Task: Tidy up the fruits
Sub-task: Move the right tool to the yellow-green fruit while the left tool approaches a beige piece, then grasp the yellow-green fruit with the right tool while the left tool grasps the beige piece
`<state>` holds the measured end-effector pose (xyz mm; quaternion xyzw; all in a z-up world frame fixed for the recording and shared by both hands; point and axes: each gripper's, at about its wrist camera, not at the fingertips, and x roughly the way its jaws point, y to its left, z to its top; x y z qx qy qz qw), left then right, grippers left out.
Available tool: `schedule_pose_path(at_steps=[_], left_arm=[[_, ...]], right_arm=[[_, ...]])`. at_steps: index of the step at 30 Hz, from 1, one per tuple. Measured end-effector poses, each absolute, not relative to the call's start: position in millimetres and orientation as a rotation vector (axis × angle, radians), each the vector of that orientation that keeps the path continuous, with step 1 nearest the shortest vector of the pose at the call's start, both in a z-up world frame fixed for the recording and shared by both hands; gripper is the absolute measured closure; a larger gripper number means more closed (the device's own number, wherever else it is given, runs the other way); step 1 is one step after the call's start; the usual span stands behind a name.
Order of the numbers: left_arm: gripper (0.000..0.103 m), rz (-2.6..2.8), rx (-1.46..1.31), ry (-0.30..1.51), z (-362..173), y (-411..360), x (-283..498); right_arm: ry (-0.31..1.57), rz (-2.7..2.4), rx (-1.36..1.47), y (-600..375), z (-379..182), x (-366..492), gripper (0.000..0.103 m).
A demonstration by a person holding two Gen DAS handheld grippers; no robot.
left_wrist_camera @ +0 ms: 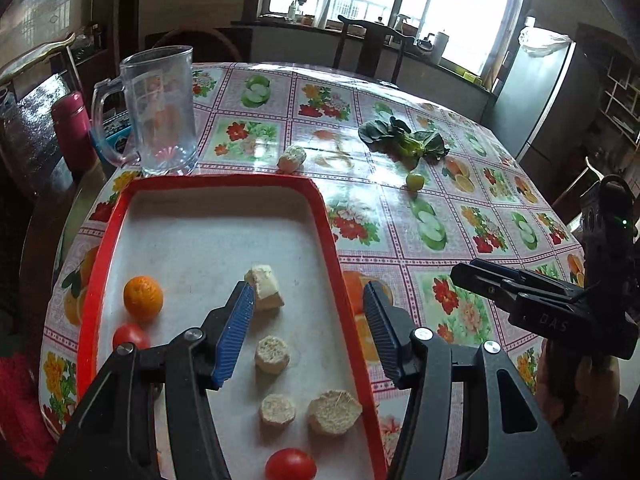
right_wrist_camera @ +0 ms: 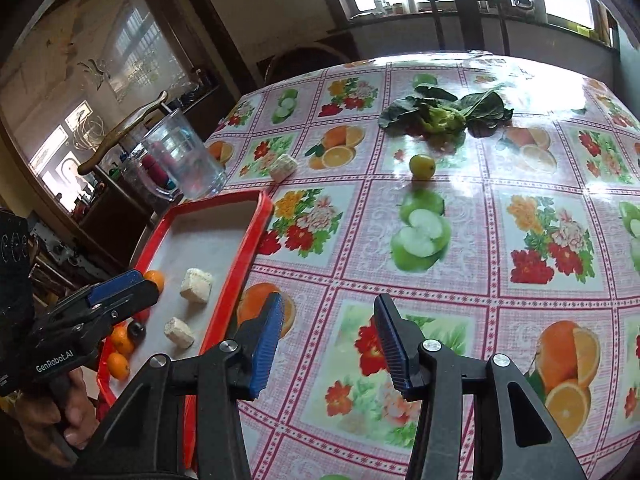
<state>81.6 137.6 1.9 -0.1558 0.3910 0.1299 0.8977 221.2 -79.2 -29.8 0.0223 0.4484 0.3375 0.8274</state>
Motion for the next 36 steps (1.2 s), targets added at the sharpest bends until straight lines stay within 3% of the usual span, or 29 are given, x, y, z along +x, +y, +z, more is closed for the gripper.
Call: schedule_pose_path(at_steps=[18, 33, 35, 36], left_arm=[[0.048, 0.226, -0.241, 0.914, -13.4, 189.3, 228.4], [0.048, 0.279, -0.207, 1.056, -63.9, 210.4, 291.3], [0.054, 0.293, -0.187, 1.053, -64.2, 209.1, 290.9], [0.064, 0.289, -0.193, 1.051, -63.3, 209.5, 290.0]], right_arm=[[0.913, 0.595, 0.008, -53.4, -48.3, 336.1, 0.054], [0.900, 0.550, -0.015, -39.1, -72.4, 356.3, 0.057], [0.891, 0.537, -0.013, -37.0, -73.2, 359.6, 0.061], [0.889, 0.528, -0.002, -38.4, -72.9, 361.3, 0.073]])
